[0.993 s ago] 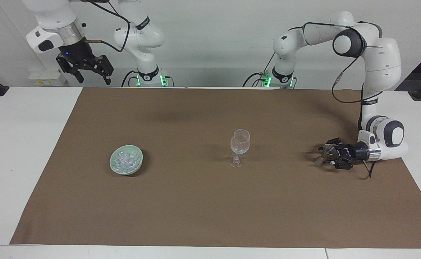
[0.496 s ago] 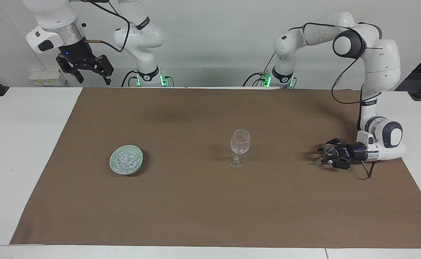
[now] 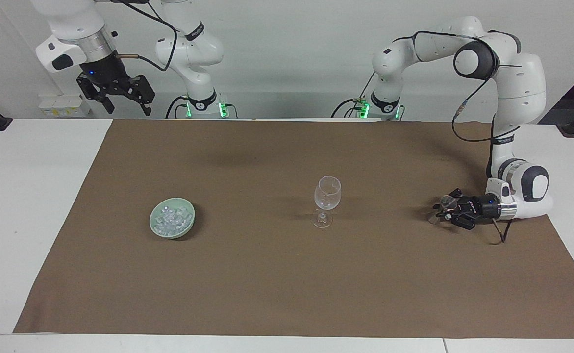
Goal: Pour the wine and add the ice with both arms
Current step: 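Lift the shot cup with the left gripper toward the clear glass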
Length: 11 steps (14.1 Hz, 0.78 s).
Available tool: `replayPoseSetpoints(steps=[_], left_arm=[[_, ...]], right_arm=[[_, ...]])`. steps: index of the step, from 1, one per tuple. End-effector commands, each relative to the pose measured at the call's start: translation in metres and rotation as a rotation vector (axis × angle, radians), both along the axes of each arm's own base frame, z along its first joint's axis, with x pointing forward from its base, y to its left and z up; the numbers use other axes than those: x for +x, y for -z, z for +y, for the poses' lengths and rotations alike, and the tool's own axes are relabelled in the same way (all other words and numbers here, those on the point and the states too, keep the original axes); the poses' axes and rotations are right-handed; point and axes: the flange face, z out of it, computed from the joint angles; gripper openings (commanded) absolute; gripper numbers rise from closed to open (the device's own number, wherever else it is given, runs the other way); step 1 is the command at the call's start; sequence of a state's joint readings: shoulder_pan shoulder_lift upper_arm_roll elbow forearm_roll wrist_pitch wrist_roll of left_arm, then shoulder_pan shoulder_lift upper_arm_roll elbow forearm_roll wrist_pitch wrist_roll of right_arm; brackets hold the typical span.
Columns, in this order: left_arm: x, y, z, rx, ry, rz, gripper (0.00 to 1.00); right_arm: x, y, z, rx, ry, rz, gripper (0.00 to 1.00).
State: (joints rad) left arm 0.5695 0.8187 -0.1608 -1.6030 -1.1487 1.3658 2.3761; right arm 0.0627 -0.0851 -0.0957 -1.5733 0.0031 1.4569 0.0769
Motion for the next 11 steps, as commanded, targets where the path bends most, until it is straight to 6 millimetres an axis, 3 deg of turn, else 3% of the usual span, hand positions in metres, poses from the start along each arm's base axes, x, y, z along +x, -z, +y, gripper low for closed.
replayPoseSetpoints(steps=[1,4,11], left_arm=[[-0.002,0.001,0.000,-0.039,-0.011,-0.016,0.08],[0.007,-0.016,-0.014,-0.056,0.006,-0.046,0.01],[0.025,-0.064,-0.067,-0.127,0.081,-0.088,0.01]], right_arm=[[-0.004,-0.003,-0.001,0.026,-0.009,-0.017,1.00],[-0.004,-0.003,-0.001,0.026,-0.009,-0.017,1.00],[-0.004,-0.003,-0.001,0.026,-0.009,-0.017,1.00]])
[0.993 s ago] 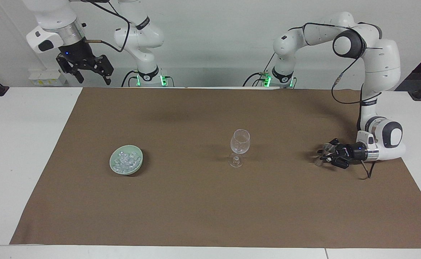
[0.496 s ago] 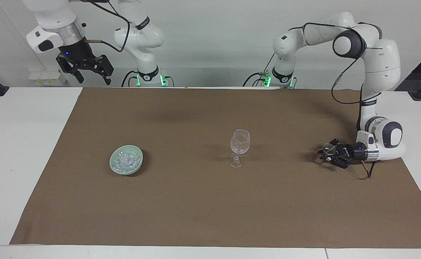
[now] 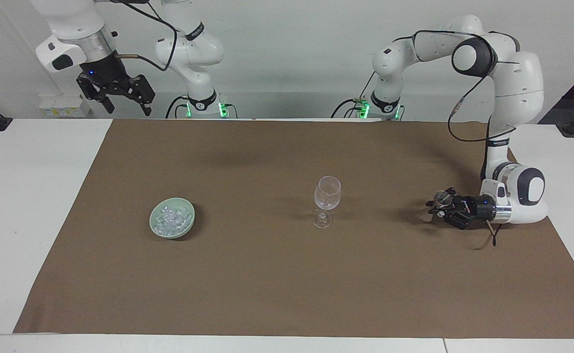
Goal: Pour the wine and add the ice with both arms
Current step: 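Lift the shot cup with the left gripper toward the clear glass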
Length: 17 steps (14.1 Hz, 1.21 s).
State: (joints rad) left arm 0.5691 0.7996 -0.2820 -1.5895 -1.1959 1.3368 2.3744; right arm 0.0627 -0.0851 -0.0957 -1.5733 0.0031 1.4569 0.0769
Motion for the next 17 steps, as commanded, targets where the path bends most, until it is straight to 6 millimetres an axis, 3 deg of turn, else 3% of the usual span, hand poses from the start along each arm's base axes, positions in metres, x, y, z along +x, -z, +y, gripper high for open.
replayPoseSetpoints(steps=[1,6,10,12,17], left_arm=[[0.003,-0.034,-0.016,-0.013,0.028,-0.023,0.01],[0.013,-0.094,-0.057,0.066,0.081,-0.070,0.00],[0.018,-0.124,-0.095,0.148,0.087,-0.123,0.00],[0.013,-0.111,-0.126,0.154,0.109,-0.089,0.00],[-0.010,-0.088,-0.169,0.128,0.090,-0.006,0.00]], right_arm=[[-0.004,-0.003,-0.001,0.026,-0.009,-0.017,1.00],[-0.004,-0.003,-0.001,0.026,-0.009,-0.017,1.00],[-0.004,-0.003,-0.001,0.026,-0.009,-0.017,1.00],[-0.004,-0.003,-0.001,0.026,-0.009,-0.017,1.00],[-0.004,-0.003,-0.001,0.026,-0.009,-0.017,1.00]])
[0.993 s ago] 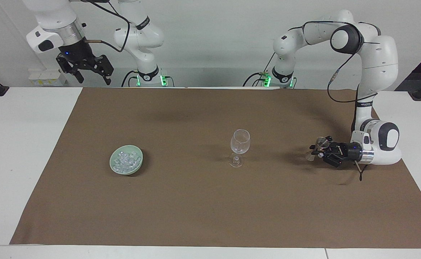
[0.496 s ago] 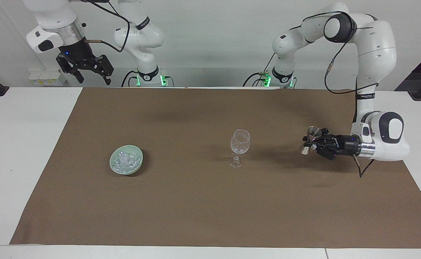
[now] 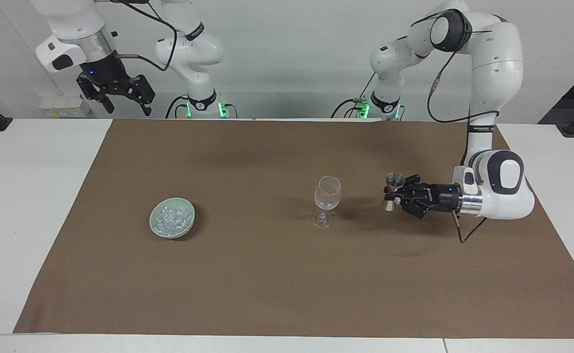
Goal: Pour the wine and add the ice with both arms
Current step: 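Lift the shot cup with the left gripper toward the clear glass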
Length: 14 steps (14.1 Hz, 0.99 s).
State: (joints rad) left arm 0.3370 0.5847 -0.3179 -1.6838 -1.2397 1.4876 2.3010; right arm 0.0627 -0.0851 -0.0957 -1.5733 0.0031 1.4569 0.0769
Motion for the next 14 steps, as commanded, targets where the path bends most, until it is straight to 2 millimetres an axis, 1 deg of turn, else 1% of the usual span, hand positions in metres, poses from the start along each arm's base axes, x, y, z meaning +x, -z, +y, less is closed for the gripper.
replayPoseSetpoints(steps=[1,5,6,8,9,11,13,14], left_arm=[[-0.026,0.005,-0.011,0.005,-0.069,0.060,0.00],[-0.036,-0.004,-0.022,0.030,-0.130,0.061,0.00],[-0.037,-0.008,-0.028,0.027,-0.126,0.058,0.00],[-0.037,-0.020,-0.030,0.047,-0.138,0.042,0.00],[-0.039,-0.023,-0.036,0.059,-0.136,0.052,0.00],[-0.042,-0.025,-0.043,0.075,-0.136,0.051,0.00],[-0.043,-0.028,-0.043,0.092,-0.148,0.048,0.00],[-0.043,-0.031,-0.047,0.104,-0.149,0.044,0.00]], right_arm=[[-0.004,-0.003,-0.001,0.026,-0.009,-0.017,1.00],[-0.004,-0.003,-0.001,0.026,-0.009,-0.017,1.00],[-0.004,-0.003,-0.001,0.026,-0.009,-0.017,1.00],[-0.004,-0.003,-0.001,0.026,-0.009,-0.017,1.00],[-0.004,-0.003,-0.001,0.026,-0.009,-0.017,1.00],[-0.004,-0.003,-0.001,0.026,-0.009,-0.017,1.00],[-0.004,-0.003,-0.001,0.026,-0.009,-0.017,1.00],[-0.004,-0.003,-0.001,0.026,-0.009,-0.017,1.00]])
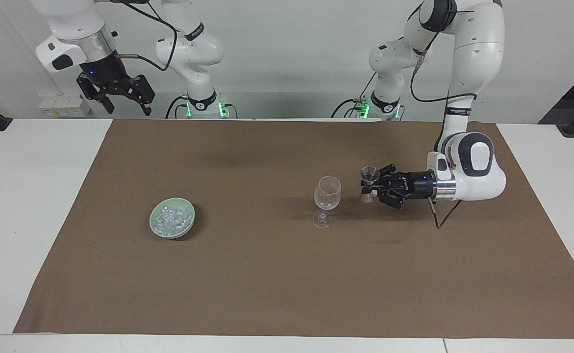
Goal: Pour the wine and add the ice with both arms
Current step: 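Lift the shot cup with the left gripper toward the clear glass, then tilt the shot cup over the clear glass with the left gripper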
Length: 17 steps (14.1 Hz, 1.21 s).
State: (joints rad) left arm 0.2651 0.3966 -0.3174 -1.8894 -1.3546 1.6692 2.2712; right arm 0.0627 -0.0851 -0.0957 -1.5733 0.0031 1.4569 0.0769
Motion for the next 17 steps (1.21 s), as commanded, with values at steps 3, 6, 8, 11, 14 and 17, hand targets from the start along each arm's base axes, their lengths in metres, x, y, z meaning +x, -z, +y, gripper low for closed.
replayPoseSetpoints(steps=[3,6,8,11,14,17], left_arm=[[-0.009,-0.023,-0.010,0.065,-0.051,0.023,0.00],[-0.008,-0.036,-0.016,0.108,-0.073,-0.004,0.00],[-0.008,-0.040,-0.021,0.126,-0.083,-0.015,0.00],[-0.010,-0.044,-0.023,0.170,-0.071,0.014,0.00],[-0.010,-0.043,-0.022,0.212,-0.068,0.023,0.00],[-0.014,-0.052,-0.026,0.257,-0.049,0.024,0.00]], right_arm=[[-0.004,-0.003,-0.001,0.026,-0.009,-0.017,1.00],[-0.004,-0.003,-0.001,0.026,-0.009,-0.017,1.00],[-0.004,-0.003,-0.001,0.026,-0.009,-0.017,1.00],[-0.004,-0.003,-0.001,0.026,-0.009,-0.017,1.00],[-0.004,-0.003,-0.001,0.026,-0.009,-0.017,1.00],[-0.004,-0.003,-0.001,0.026,-0.009,-0.017,1.00]])
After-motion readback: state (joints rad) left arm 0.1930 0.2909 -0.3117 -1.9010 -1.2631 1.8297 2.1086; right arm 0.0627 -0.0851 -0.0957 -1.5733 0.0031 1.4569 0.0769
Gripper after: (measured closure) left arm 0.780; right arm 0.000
